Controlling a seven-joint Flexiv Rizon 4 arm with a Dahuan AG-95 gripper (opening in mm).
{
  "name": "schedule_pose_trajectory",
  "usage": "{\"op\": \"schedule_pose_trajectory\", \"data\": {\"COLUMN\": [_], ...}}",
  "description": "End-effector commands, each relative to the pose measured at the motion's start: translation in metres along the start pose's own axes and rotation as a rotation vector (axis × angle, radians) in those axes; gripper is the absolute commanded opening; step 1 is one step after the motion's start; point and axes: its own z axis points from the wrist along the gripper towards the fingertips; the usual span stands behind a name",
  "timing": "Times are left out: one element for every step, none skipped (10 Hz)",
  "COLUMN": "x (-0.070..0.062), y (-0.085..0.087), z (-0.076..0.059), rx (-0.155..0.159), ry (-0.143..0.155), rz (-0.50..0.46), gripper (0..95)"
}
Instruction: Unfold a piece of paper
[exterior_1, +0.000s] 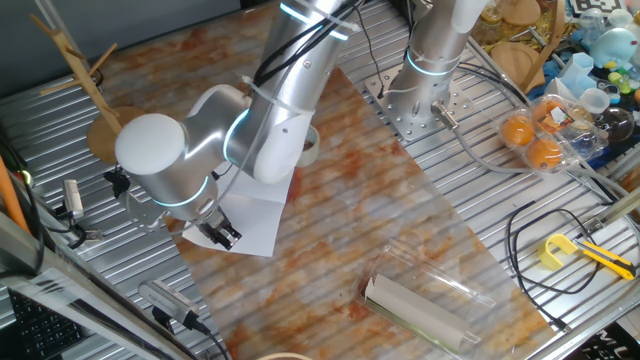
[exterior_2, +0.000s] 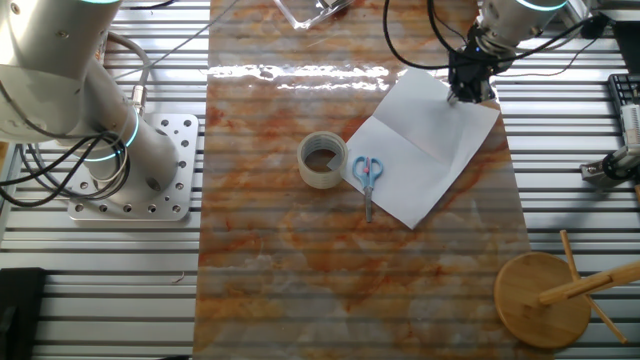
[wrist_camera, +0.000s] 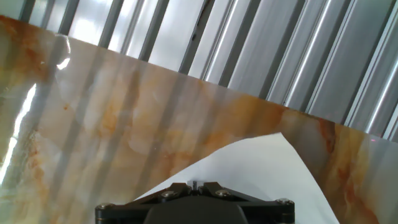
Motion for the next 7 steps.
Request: {"op": "schedule_pose_trajectory", "data": {"x": [0.002, 0.002, 0.002, 0.002, 0.003, 0.007, 0.011], "y": [-0.001, -0.001, -0.001, -0.001, 0.006, 0.017, 0.024], "z": [-0.001, -0.001, -0.001, -0.001, 0.0, 0.002, 0.002], "rx": [-0.001, -0.004, -0.01, -0.017, -0.021, -0.017, -0.018], "ry": [-0.004, -0.004, -0.007, -0.006, -0.005, -0.002, -0.003], "rz": [-0.064, -0.084, -0.098, -0.103, -0.094, -0.083, -0.079], "gripper": [0.0, 0.0, 0.0, 0.0, 0.0, 0.0, 0.0]}}
